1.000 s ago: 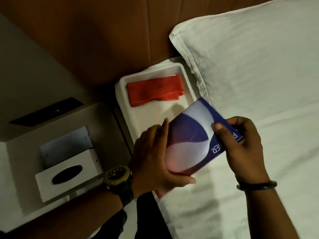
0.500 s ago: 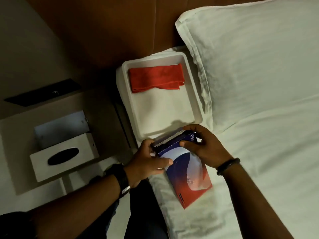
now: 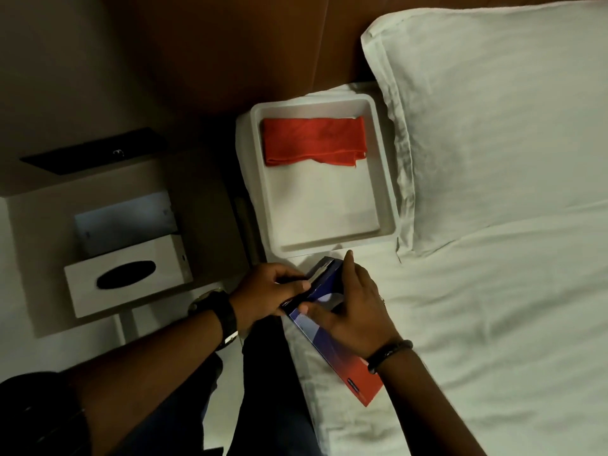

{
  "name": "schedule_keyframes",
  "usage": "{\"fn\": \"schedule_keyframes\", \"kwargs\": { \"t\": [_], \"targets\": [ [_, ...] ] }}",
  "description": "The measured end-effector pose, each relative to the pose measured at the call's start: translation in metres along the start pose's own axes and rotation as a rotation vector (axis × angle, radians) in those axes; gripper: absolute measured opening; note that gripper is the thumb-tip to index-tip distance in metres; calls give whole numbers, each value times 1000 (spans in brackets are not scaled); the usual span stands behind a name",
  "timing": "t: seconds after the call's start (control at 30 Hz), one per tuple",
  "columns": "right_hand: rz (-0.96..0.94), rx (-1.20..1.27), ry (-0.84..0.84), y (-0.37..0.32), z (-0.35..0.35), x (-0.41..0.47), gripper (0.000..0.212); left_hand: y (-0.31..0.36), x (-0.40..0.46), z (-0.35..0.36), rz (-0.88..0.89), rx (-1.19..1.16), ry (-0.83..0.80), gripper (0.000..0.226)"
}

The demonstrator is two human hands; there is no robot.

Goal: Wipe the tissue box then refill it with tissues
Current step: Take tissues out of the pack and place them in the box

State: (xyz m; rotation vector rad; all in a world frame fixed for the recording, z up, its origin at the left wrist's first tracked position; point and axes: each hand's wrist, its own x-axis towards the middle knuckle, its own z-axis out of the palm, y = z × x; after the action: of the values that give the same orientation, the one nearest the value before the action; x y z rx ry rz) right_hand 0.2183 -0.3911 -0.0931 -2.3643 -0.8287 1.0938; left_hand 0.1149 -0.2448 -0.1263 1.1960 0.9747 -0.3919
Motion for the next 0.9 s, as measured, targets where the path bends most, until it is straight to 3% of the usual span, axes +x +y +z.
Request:
{"fn": "schedule_keyframes", "kwargs": {
  "t": [0.1, 0.33, 0.43, 0.77, 0.9],
  "targets": [
    [4, -112, -69, -5, 2, 3, 136, -6, -1, -3, 33, 61, -14, 17],
    [-5, -175, -91, -6, 9, 11, 146, -12, -3, 2, 255, 312, 87, 23],
    [-22, -181, -91, -5, 11, 10, 150, -10, 4, -2, 258, 382, 178, 26],
    [-63, -92, -43, -18, -10, 1, 113, -2, 7, -16, 106, 24, 226, 21],
    [28, -62, 177, -42, -24, 4, 77, 13, 1, -15, 57, -78, 229, 22]
  ]
}}
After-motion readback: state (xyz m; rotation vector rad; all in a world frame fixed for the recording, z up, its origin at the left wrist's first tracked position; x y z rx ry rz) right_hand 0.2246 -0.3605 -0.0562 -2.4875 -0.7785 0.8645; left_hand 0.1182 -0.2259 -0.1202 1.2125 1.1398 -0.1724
